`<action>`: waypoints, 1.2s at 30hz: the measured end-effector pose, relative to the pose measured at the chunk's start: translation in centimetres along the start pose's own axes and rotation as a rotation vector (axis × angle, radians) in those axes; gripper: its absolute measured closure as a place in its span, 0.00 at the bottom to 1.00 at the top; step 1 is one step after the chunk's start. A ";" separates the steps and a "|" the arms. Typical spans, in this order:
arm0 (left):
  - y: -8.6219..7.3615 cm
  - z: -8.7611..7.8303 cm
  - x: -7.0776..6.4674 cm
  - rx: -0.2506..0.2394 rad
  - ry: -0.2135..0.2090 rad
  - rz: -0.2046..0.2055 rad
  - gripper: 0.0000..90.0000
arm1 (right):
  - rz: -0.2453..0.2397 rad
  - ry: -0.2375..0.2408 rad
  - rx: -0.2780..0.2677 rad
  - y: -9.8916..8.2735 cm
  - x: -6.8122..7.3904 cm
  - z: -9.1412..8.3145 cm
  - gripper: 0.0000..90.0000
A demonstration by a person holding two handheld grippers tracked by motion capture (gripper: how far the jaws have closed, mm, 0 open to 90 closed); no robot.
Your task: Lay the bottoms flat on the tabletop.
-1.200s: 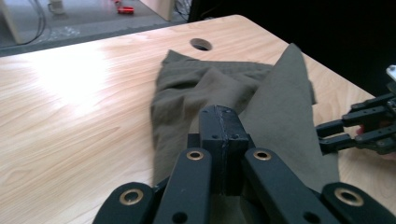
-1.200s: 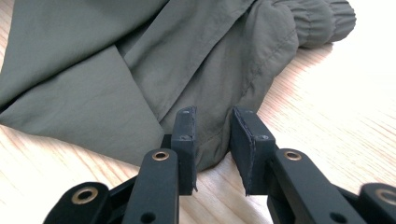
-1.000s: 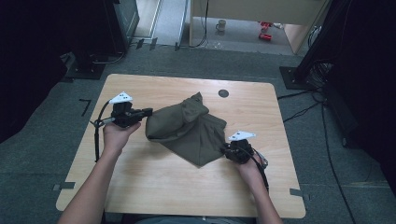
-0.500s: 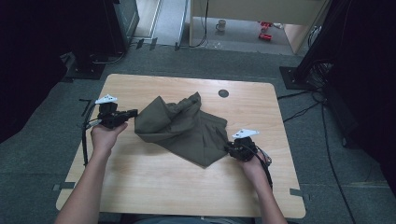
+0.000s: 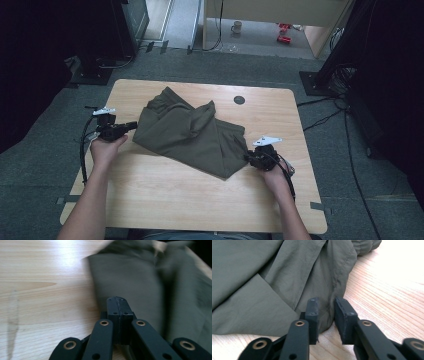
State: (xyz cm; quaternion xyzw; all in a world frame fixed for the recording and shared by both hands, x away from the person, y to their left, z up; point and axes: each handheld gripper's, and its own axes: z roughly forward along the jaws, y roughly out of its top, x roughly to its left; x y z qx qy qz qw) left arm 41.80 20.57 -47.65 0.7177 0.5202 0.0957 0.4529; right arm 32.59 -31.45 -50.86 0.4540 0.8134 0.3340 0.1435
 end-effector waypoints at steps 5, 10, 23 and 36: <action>-0.3 -0.6 -0.3 0.012 0.059 0.069 0.88 | 0.014 0.029 -0.002 0.0 -0.1 -0.1 0.73; -0.3 -1.0 -1.0 0.005 0.028 0.090 0.77 | 0.028 0.040 -0.028 0.8 -0.1 -0.6 0.68; -0.7 -0.1 -3.6 0.037 -0.047 0.152 0.63 | -0.002 0.081 -0.073 2.3 1.8 -0.1 0.65; -2.3 2.8 -5.2 0.171 -0.087 0.222 0.81 | -0.095 0.126 0.009 2.1 5.2 2.1 0.65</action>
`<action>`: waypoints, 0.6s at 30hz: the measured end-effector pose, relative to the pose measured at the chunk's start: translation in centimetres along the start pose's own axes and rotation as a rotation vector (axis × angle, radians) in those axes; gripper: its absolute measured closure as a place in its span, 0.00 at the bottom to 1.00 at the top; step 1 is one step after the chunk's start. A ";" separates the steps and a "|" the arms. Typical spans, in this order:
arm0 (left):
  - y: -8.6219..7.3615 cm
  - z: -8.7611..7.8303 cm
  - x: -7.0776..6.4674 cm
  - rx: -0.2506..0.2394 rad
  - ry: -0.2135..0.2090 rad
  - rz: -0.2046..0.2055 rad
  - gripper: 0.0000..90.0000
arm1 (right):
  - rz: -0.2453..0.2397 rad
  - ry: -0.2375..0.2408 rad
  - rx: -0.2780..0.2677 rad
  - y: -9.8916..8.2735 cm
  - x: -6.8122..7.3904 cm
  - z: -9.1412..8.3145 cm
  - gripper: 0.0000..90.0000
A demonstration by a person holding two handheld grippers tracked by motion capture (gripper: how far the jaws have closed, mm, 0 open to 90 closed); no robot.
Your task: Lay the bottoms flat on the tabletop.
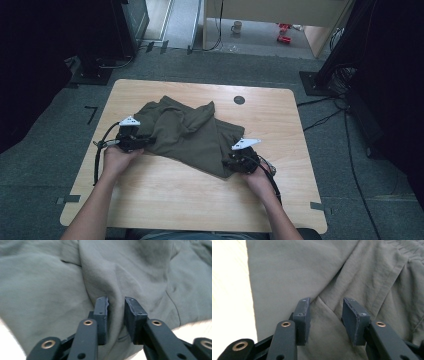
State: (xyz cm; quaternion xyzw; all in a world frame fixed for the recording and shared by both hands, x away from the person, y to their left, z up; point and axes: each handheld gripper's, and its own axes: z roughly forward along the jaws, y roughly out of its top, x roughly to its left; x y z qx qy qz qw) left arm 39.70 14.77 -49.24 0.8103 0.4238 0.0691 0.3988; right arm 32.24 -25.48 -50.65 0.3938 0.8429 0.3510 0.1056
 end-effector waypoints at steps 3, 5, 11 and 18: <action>-0.1 0.8 -0.2 0.016 -0.015 -0.004 0.84 | 0.019 -0.006 -0.007 -0.1 -0.5 0.1 0.67; 0.0 1.5 -0.8 0.028 -0.034 -0.005 0.84 | 0.049 -0.026 -0.016 -0.3 -1.2 -0.1 0.69; 0.4 2.6 -2.6 0.046 -0.052 0.044 0.83 | 0.056 -0.099 -0.031 -0.9 -3.0 -0.7 0.70; 1.1 3.7 -5.7 0.039 -0.112 0.095 0.73 | 0.141 -0.182 -0.058 -1.8 -6.5 -1.8 0.70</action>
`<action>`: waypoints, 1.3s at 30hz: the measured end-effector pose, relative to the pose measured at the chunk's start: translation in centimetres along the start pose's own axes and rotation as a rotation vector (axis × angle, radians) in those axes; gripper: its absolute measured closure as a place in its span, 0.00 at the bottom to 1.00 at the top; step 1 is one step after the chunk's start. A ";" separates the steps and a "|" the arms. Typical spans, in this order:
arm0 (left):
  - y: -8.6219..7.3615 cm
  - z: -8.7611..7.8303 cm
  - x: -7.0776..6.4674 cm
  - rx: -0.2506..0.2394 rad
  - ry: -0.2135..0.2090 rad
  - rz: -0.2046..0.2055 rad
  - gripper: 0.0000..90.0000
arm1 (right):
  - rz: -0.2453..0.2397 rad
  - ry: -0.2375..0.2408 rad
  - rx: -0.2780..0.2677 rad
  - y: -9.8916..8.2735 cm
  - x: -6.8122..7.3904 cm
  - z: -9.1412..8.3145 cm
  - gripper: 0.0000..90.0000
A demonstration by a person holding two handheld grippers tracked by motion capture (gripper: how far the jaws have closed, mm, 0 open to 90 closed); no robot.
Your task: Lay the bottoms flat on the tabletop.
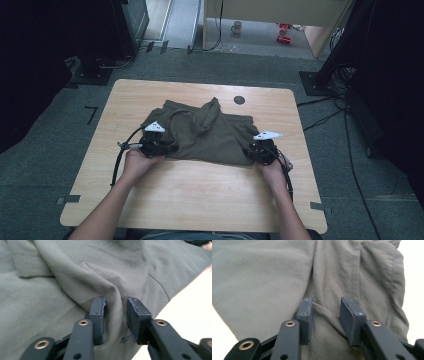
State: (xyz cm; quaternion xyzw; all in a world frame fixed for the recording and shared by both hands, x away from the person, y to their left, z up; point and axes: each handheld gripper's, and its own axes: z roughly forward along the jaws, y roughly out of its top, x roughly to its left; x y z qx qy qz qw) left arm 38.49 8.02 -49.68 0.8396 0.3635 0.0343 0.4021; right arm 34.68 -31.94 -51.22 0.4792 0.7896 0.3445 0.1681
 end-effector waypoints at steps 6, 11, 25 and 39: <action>0.6 -1.6 0.0 -0.055 0.014 -0.014 0.64 | 0.061 0.011 -0.070 0.4 -0.3 -0.4 0.66; 0.6 -2.9 0.8 -0.079 0.053 -0.029 0.62 | 0.058 0.026 -0.101 1.8 0.4 -1.0 0.61; 3.4 -1.7 4.3 -0.101 0.114 -0.048 0.63 | 0.027 0.068 -0.120 6.8 2.2 2.8 0.56; 4.2 1.1 6.9 -0.074 0.157 -0.046 0.60 | 0.042 0.074 -0.153 11.9 2.9 6.7 0.51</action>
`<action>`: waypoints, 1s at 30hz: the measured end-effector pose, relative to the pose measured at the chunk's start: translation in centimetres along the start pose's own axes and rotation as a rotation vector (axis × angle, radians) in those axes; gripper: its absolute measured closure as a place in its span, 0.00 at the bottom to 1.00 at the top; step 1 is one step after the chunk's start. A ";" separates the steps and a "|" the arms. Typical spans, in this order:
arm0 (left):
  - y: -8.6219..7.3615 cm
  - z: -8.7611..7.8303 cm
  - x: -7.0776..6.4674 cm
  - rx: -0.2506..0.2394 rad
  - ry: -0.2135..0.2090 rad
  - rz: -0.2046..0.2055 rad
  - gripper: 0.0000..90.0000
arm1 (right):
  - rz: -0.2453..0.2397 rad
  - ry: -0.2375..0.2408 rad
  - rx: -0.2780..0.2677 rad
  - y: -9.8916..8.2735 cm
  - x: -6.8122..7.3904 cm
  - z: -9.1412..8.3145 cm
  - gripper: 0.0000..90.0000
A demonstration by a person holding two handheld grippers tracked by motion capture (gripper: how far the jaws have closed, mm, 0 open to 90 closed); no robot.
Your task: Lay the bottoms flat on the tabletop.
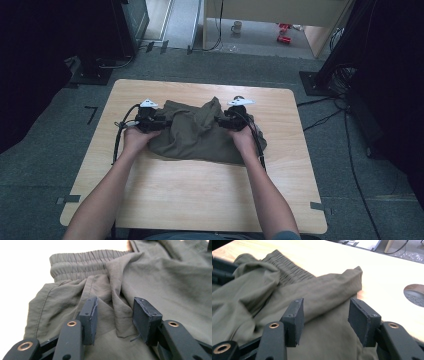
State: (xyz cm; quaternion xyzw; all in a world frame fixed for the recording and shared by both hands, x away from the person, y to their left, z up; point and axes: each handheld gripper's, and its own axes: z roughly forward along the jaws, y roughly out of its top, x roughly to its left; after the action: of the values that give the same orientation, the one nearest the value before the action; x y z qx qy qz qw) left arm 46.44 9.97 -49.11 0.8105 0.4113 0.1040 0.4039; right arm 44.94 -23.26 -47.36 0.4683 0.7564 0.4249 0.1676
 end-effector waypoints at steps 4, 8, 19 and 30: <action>-0.2 0.9 0.1 0.007 0.012 0.012 0.62 | 0.037 0.003 0.028 0.7 -0.1 2.0 0.50; -0.2 1.1 0.2 0.018 -0.003 0.006 0.71 | 0.050 -0.012 0.029 0.9 0.2 3.3 0.48; -0.5 1.7 0.0 0.057 -0.007 -0.008 0.96 | 0.123 -0.035 0.120 1.1 -0.9 6.1 0.57; 0.4 0.3 -0.5 0.011 -0.023 0.000 1.00 | 0.148 -0.017 0.151 2.3 -1.2 3.4 0.99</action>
State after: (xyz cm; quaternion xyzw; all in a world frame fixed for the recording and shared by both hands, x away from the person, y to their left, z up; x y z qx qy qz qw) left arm 46.53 9.31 -48.99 0.8138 0.4073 0.0925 0.4040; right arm 49.10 -22.19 -47.69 0.5376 0.7482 0.3739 0.1067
